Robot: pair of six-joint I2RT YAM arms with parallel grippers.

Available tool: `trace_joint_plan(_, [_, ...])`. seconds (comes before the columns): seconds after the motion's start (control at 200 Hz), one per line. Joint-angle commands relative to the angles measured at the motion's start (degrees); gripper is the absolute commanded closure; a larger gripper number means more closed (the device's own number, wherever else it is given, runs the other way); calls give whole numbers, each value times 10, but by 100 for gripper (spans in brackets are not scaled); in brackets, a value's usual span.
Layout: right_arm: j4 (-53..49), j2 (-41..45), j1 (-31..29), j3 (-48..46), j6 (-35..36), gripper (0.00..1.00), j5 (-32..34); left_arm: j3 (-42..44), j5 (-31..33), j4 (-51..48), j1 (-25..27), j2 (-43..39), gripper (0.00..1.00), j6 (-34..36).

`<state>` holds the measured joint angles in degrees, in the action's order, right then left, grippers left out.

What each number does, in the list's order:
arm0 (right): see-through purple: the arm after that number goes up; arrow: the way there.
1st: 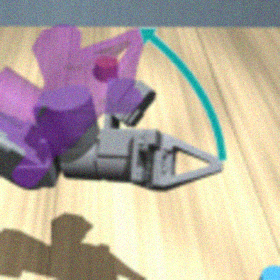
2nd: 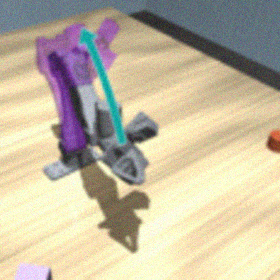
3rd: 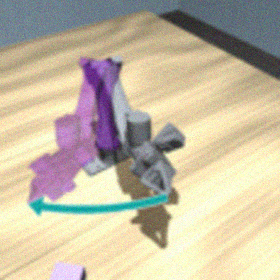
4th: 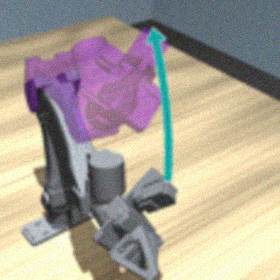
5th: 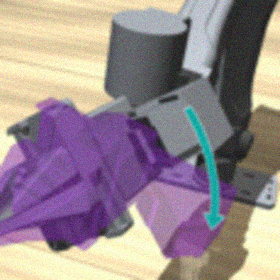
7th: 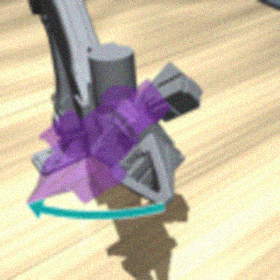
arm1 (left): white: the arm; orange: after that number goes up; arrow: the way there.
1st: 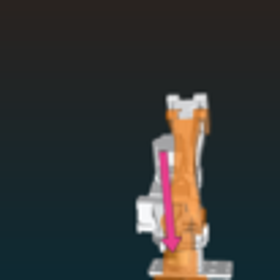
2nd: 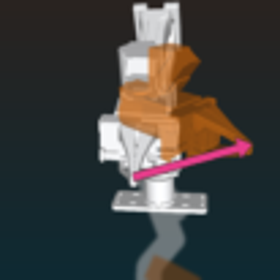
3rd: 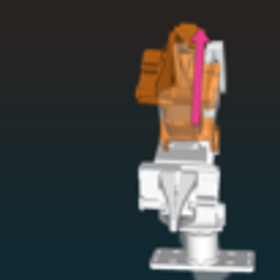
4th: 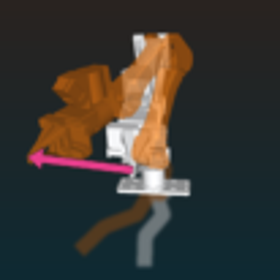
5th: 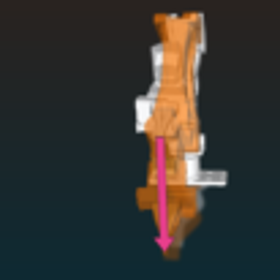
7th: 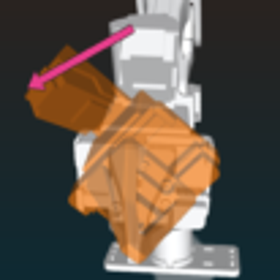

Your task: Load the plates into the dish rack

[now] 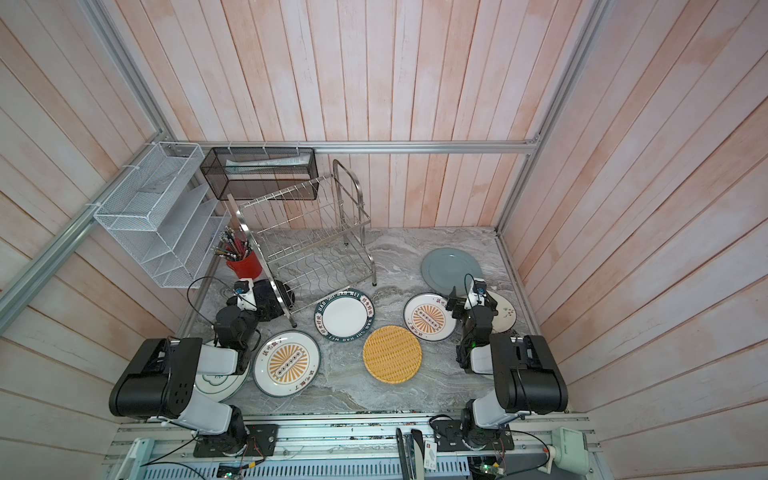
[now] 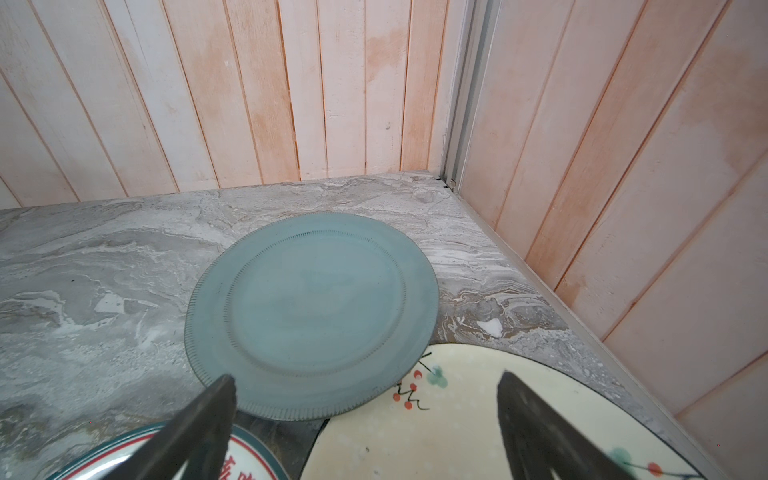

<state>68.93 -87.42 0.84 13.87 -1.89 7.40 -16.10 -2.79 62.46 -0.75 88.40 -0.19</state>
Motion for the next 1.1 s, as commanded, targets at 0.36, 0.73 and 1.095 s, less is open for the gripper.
trace_joint_plan(0.36, [11,12,12,-2,-13,2,-7,-3,81,11,9,-14,0,-9])
trace_joint_plan(0.73, [-379,260,20,104,-334,2,169,-98,251,-461,53,-265,0,-190])
trace_joint_plan(1.095, [-353,145,-71,209,-219,6,-216,-164,4,-754,-9,-426,0,-443])
